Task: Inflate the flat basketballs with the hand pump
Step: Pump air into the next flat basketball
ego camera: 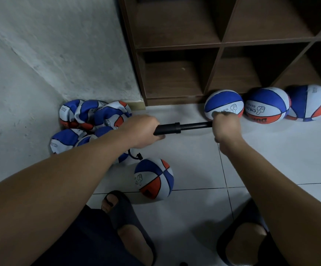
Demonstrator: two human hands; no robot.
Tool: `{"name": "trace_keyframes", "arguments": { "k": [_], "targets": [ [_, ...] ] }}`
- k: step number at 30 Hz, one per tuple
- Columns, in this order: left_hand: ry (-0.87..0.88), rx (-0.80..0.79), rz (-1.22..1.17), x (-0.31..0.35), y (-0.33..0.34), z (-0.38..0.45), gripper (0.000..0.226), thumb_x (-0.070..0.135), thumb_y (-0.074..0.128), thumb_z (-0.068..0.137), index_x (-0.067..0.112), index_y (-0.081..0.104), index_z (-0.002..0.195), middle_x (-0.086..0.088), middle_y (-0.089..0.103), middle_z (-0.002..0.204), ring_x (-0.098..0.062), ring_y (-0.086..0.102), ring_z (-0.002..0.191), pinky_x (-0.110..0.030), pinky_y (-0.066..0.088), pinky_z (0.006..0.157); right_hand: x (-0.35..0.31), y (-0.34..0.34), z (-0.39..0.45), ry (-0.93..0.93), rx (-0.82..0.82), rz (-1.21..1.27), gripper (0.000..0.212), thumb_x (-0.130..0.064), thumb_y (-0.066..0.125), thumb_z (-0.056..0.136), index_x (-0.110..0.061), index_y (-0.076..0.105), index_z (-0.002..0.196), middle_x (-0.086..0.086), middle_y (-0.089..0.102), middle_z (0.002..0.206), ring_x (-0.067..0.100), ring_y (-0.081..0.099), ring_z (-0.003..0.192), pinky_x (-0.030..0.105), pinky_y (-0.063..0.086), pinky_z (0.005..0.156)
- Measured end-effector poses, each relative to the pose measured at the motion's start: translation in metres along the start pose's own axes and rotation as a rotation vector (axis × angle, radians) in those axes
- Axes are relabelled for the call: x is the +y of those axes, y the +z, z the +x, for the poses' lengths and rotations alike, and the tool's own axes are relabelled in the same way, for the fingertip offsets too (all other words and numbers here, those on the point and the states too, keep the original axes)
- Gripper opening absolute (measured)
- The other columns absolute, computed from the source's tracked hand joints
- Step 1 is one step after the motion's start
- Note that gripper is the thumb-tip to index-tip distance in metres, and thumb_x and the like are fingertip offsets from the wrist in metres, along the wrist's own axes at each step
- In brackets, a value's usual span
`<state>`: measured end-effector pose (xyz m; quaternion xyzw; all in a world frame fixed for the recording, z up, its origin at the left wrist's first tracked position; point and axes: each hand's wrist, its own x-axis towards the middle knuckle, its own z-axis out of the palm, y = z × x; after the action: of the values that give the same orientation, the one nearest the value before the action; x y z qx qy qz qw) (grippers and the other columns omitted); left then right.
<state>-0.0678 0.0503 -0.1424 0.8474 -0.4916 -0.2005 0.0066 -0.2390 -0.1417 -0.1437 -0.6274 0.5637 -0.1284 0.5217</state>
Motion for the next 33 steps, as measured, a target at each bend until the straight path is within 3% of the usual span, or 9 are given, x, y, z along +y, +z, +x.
{"name": "trace_keyframes", "arguments": {
  "k": [2,5,9,14,20,25,29,33],
  "targets": [
    [0.002,0.024,0.001,0.010,0.002,0.000,0.035,0.052,0.065,0.103,0.034,0.053,0.075,0.005,0.062,0.073,-0.013,0.061,0.062,-0.028,0.034,0.049,-0.003,0.010,-0.015,-0.070,-0.007,-0.011,0.020,-0.019,0.050,0.103,-0.008,0.061,0.091,0.006,0.054,0.081,0.024,0.046,0.071,0.035,0.039,0.061],
    [0.013,0.058,0.009,0.016,0.000,0.001,0.035,0.051,0.063,0.104,0.034,0.050,0.076,0.006,0.060,0.073,-0.012,0.058,0.061,-0.028,0.031,0.049,-0.008,0.023,-0.030,-0.128,-0.069,-0.026,0.027,-0.024,0.048,0.108,-0.007,0.058,0.089,0.006,0.051,0.077,0.022,0.046,0.066,0.034,0.036,0.057],
    [0.050,0.061,0.094,0.020,0.001,0.000,0.027,0.053,0.063,0.104,0.030,0.060,0.089,0.005,0.061,0.075,-0.016,0.060,0.064,-0.030,0.034,0.050,-0.002,0.040,-0.038,-0.021,-0.203,-0.013,0.028,-0.031,0.046,0.111,-0.012,0.061,0.097,0.006,0.049,0.075,0.019,0.045,0.062,0.036,0.037,0.057],
    [0.058,0.046,0.123,0.017,0.004,0.000,0.034,0.053,0.063,0.103,0.031,0.052,0.079,0.004,0.060,0.074,-0.016,0.060,0.062,-0.030,0.032,0.048,0.004,0.044,-0.036,0.008,-0.220,-0.002,0.032,-0.031,0.046,0.110,-0.003,0.062,0.103,0.006,0.044,0.075,0.020,0.040,0.061,0.038,0.035,0.060],
    [0.039,-0.070,0.026,0.010,0.002,0.001,0.034,0.050,0.069,0.101,0.028,0.059,0.076,0.003,0.062,0.070,-0.016,0.061,0.061,-0.029,0.035,0.051,0.009,0.033,-0.024,0.127,-0.340,0.116,0.018,-0.027,0.060,0.104,-0.012,0.056,0.095,0.004,0.040,0.067,0.018,0.035,0.054,0.032,0.031,0.048],
    [-0.064,-0.074,-0.037,-0.022,-0.005,0.002,0.036,0.054,0.074,0.095,0.028,0.062,0.074,0.002,0.064,0.068,-0.019,0.064,0.062,-0.037,0.053,0.058,0.005,-0.005,0.008,0.114,-0.109,0.174,0.018,-0.022,0.064,0.093,-0.019,0.049,0.084,0.004,0.040,0.066,0.019,0.031,0.056,0.026,0.025,0.047],
    [-0.020,-0.043,-0.046,-0.003,-0.002,0.000,0.034,0.051,0.071,0.099,0.028,0.061,0.076,0.003,0.063,0.068,-0.016,0.062,0.059,-0.029,0.038,0.052,0.005,0.003,0.003,0.055,0.020,0.130,0.010,-0.018,0.056,0.093,-0.018,0.056,0.083,0.007,0.055,0.084,0.026,0.045,0.073,0.036,0.039,0.059],
    [0.012,0.013,0.068,0.013,-0.001,0.002,0.035,0.049,0.067,0.102,0.031,0.053,0.075,0.004,0.063,0.073,-0.015,0.061,0.062,-0.028,0.034,0.049,0.010,0.029,-0.024,-0.010,-0.070,0.067,0.020,-0.026,0.049,0.103,-0.011,0.061,0.096,0.008,0.053,0.081,0.025,0.049,0.073,0.042,0.041,0.065]
  ]
}}
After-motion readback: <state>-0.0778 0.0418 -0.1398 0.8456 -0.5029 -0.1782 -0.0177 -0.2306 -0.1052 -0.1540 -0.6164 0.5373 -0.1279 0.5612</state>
